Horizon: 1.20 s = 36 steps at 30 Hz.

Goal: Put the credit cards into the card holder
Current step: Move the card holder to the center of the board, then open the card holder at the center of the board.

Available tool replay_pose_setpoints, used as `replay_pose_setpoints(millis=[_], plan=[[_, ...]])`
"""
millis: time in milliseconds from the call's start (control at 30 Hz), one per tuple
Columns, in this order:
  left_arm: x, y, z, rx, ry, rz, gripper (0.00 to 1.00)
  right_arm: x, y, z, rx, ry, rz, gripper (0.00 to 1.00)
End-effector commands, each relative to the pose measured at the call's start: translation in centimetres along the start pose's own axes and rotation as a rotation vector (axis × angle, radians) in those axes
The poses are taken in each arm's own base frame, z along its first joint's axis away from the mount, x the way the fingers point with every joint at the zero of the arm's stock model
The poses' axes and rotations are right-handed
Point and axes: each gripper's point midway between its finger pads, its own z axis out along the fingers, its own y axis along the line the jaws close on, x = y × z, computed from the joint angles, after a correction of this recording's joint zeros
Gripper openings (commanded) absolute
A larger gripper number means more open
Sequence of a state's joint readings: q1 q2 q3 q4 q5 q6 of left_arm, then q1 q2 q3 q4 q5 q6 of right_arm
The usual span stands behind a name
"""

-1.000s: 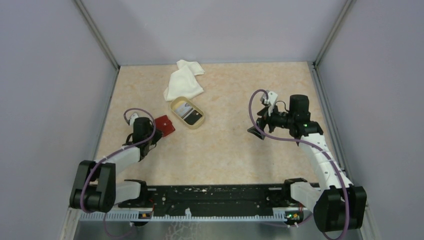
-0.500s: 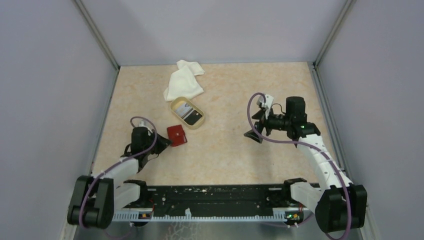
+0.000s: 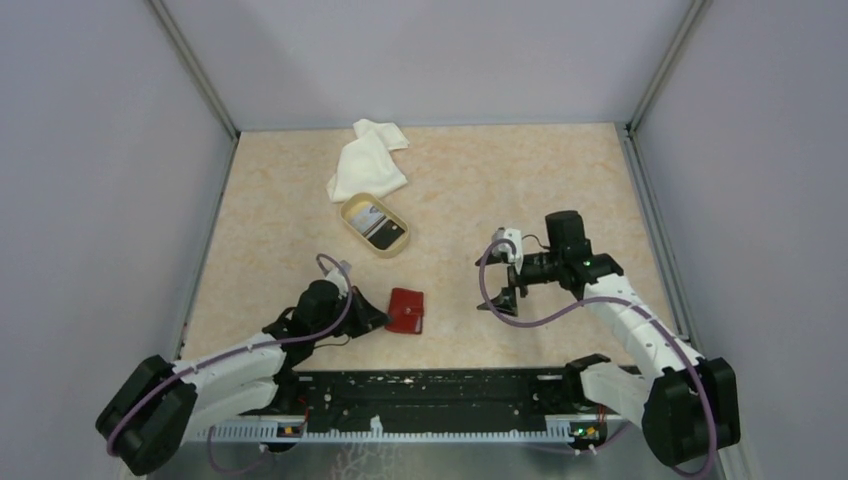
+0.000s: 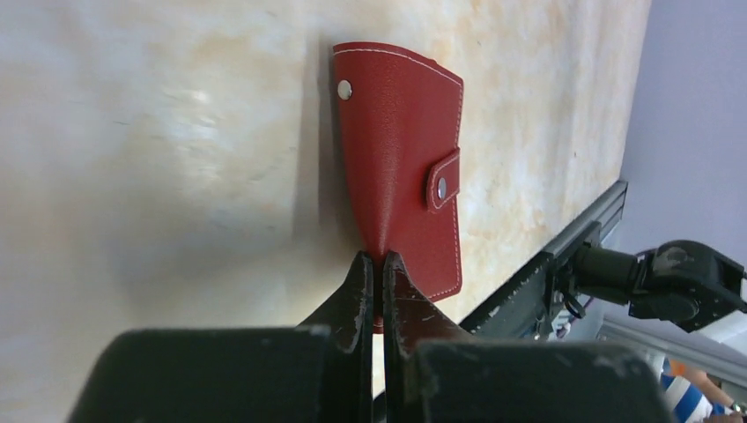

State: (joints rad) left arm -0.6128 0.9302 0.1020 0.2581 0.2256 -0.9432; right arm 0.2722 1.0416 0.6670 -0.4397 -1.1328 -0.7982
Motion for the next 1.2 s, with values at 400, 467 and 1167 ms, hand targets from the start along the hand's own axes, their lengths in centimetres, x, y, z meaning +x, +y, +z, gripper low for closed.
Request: replay_pose_setpoints(millis=[400, 467, 1167], plan=[[-1.3, -9.7, 6.1, 0.033, -0.245, -0.040, 0.00, 1.4, -0.6, 6.7, -0.038, 0.157, -0.191, 0.60], [-1.0, -9.7, 6.6, 0.025, -0.245, -0.027, 0.00, 2.0, -1.0, 6.9, -0.005, 0.162, -0.162, 0.55], [2.5, -10.9, 8.0, 0.068, -0.193, 0.071, 0.00, 7.6, -2.5, 8.6, 0.030, 0.376, -0.068, 0.48]])
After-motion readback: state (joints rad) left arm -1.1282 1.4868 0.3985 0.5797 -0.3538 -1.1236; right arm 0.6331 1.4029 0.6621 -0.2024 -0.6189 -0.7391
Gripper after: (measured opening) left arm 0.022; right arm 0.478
